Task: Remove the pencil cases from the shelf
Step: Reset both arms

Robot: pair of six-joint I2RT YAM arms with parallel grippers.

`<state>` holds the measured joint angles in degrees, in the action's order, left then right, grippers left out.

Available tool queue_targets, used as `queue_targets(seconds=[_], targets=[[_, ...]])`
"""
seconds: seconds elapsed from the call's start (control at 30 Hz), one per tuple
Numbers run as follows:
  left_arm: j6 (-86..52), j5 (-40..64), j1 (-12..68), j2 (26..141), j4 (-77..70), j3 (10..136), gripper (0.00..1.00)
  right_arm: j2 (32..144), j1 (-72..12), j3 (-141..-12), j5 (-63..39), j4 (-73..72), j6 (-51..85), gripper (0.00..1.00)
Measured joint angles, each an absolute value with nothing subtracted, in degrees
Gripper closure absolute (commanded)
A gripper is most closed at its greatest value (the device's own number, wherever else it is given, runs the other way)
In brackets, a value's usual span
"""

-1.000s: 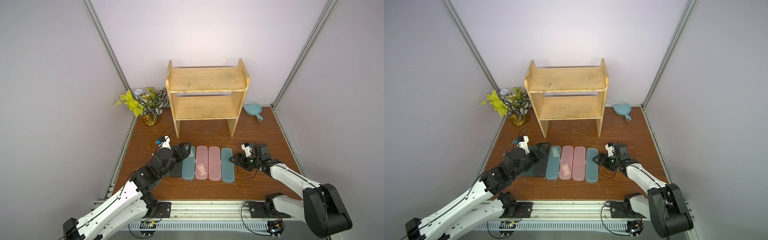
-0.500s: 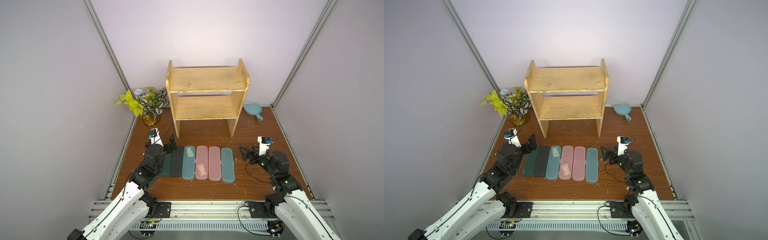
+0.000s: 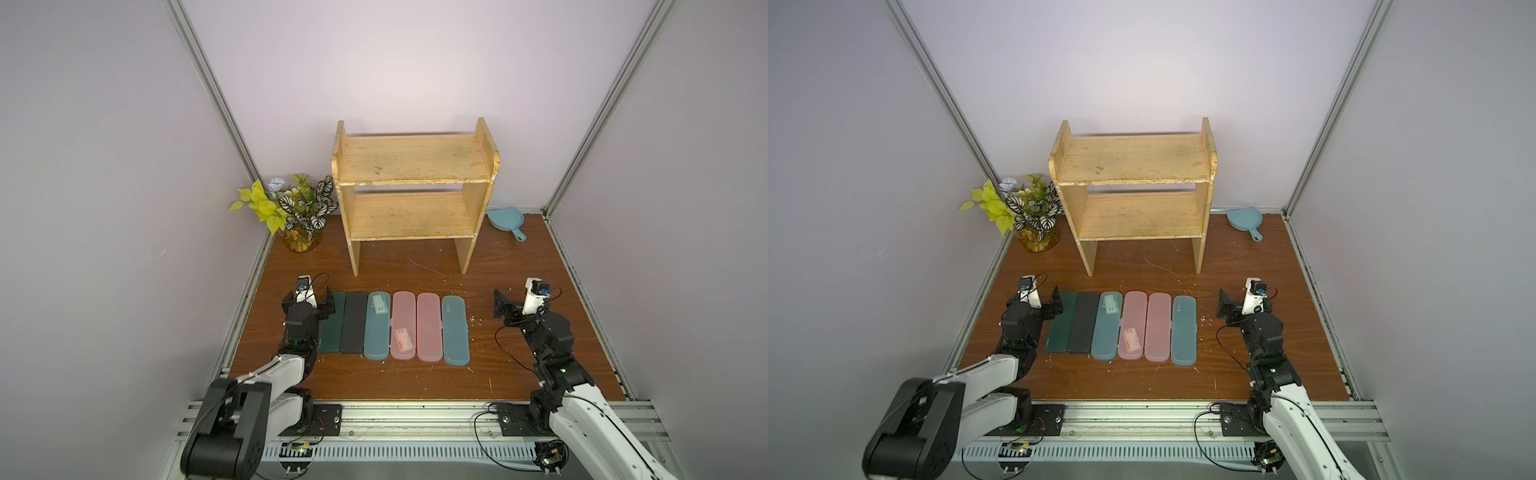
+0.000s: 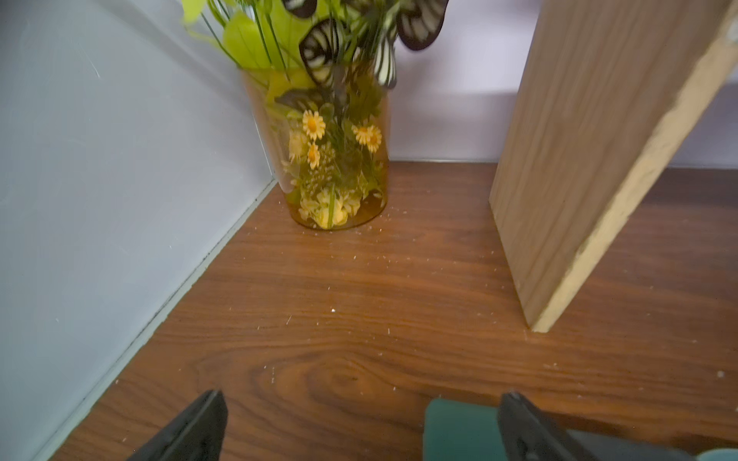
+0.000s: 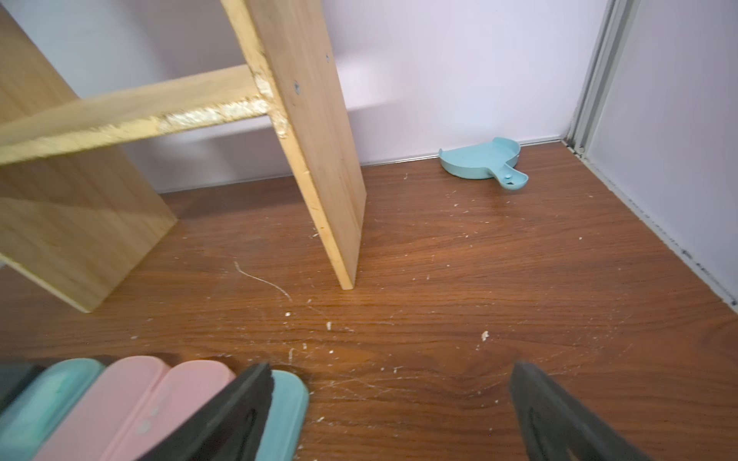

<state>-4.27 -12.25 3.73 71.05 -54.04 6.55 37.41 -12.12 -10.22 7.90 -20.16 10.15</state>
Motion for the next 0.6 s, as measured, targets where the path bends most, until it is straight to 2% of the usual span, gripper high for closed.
queue_targets(seconds=[0.27,0.6], targets=[[-1.83,-5.63,1.67,87.9,-71.53,9.67,0.01,58.57,-4.25,-7.75,7.18,-40.45,6.31,0.01],[-1.45,-4.43,1.63,88.75,-74.13,11.03,0.01,77.95,0.1,-9.65,3.86,-59.44,3.03,0.0]])
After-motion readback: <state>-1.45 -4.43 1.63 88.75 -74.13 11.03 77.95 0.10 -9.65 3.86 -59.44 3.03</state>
